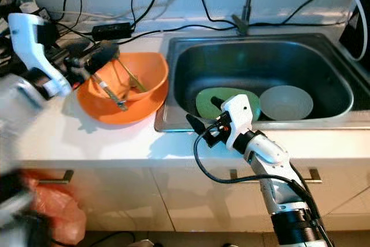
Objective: Kitchen organization
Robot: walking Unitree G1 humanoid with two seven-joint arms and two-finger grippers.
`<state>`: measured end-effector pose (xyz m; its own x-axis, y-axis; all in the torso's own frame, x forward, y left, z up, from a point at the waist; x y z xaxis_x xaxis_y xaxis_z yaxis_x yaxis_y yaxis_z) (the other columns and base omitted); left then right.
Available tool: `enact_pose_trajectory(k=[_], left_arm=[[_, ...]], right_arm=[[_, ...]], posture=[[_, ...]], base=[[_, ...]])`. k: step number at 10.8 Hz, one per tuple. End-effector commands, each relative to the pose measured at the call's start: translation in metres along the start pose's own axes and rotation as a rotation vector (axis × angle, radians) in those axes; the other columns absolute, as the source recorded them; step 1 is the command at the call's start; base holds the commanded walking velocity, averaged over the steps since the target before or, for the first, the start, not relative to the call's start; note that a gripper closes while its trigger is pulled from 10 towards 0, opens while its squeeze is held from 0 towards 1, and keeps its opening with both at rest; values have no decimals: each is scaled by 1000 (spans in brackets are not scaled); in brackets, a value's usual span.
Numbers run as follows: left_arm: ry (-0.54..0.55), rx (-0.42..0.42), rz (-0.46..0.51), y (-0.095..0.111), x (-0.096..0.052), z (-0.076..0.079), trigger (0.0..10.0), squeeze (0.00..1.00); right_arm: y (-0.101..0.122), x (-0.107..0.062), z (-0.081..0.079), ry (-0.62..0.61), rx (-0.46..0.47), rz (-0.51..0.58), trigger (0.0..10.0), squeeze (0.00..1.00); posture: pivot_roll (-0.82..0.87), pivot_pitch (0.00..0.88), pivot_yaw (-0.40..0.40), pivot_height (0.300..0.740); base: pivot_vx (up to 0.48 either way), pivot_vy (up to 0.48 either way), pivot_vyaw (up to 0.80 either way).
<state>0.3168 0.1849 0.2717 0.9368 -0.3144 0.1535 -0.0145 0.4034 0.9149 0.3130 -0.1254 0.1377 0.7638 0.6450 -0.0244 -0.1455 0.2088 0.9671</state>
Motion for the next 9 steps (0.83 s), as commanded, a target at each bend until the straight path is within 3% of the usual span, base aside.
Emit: enact_pose_trajectory(k=[1,2,3,5,6,9], left_arm=[[118,25,95,6,-7,-12,10000,0],[270,-31,147,-3,-14,-28,10000,0],[344,-5,149,-15,-18,-37,10000,0],[418,-67,133,-28,-13,-56,10000,0],[437,-96,111,-31,-7,-61,10000,0],[373,-220,106,-39,-1,-52,10000,0]], right_arm=[[-2,4,1,-8,-6,-13,10000,0],[-1,6,3,-15,-13,-14,10000,0],[-1,7,4,-23,-16,-12,10000,0],[1,10,2,-27,-18,-5,10000,0],[4,11,-1,-18,-11,10,10000,0],[11,8,-6,21,3,32,10000,0]], posture=[[181,17,71,740],[181,15,70,740],[178,15,69,740],[172,17,67,740],[166,19,71,740],[156,31,76,740]], base=[[0,0,0],[0,0,0],[0,0,0],[0,0,0],[0,0,0],[0,0,0]])
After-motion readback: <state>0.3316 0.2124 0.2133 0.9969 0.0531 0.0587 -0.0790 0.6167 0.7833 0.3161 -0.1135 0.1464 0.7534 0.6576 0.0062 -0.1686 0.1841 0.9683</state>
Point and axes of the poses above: a point about 5 cm out from each wrist's last joint towards the gripper, its own x axis pointing out of the wrist towards the gripper, its own y axis along the axis of the wrist's last joint, z = x × y, the point moved 2 cm from there along x, pointing out of the wrist towards the gripper, and after that the axes turned 12 degrees about -x, right-handed, at the moved point
